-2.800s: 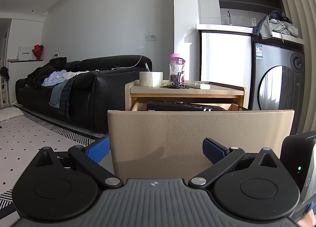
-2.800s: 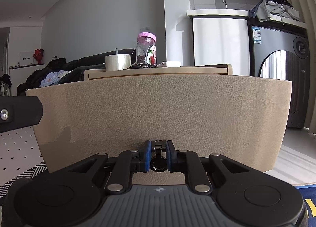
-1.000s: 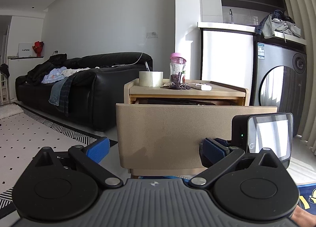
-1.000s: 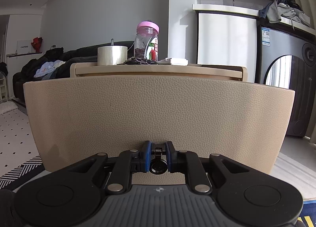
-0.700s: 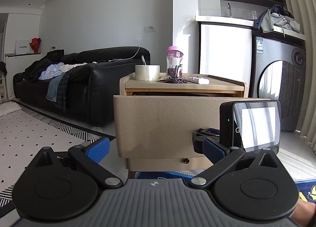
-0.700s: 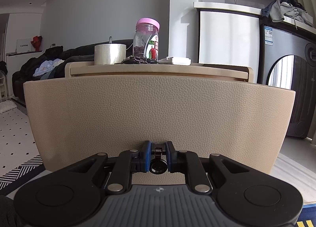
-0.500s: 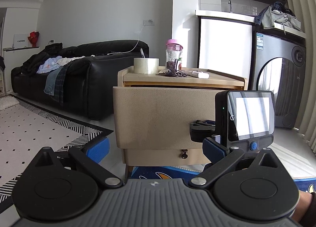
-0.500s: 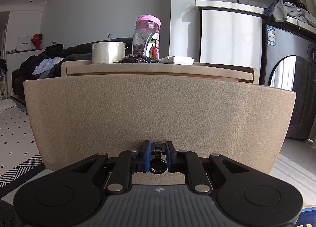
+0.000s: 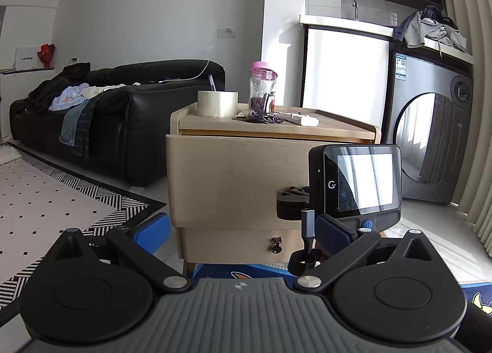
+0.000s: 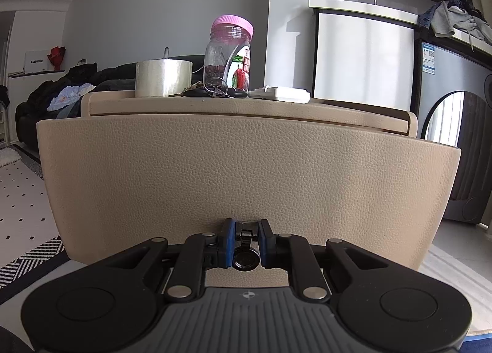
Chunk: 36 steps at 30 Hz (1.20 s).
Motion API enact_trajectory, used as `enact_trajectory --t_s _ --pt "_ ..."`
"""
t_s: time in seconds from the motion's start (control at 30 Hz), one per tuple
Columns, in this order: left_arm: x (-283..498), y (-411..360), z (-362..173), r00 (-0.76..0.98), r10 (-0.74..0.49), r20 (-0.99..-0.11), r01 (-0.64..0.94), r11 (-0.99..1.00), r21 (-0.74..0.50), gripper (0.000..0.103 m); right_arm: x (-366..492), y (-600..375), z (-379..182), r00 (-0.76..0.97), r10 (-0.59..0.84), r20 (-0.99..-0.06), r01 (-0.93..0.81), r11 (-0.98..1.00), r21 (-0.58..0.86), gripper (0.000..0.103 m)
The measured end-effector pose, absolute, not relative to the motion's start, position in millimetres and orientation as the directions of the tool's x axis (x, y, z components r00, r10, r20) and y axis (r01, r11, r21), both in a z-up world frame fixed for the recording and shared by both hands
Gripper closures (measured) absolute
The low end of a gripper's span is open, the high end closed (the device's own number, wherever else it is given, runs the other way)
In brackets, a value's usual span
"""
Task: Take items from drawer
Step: 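Push the top drawer shut with the right gripper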
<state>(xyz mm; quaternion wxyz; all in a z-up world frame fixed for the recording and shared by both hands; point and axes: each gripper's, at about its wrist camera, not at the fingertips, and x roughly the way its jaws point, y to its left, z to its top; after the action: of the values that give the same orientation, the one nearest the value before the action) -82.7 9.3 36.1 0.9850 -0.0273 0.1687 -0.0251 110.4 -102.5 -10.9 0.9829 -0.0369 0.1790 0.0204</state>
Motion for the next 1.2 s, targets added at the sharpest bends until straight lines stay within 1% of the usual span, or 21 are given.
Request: enact_trajectory --t_s 0.57,1.03,1.2 --pt "-65 9 38 0.938 -0.051 -0.342 0.027 0.997 -0.074 0.000 164 -100 -10 0.930 0.020 -0.366 -0.063 0.992 -0.105 0.085" --pt "-54 10 36 0.937 -0.050 -0.347 0.022 0.996 -0.085 0.000 191 -101 -8 0.926 0.010 -0.377 -0.052 0.993 -0.102 0.085" --pt "-51 10 36 0.936 -0.051 -0.348 0.022 0.996 -0.087 0.000 189 -101 -10 0.932 0.011 -0.362 -0.056 0.992 -0.115 0.085"
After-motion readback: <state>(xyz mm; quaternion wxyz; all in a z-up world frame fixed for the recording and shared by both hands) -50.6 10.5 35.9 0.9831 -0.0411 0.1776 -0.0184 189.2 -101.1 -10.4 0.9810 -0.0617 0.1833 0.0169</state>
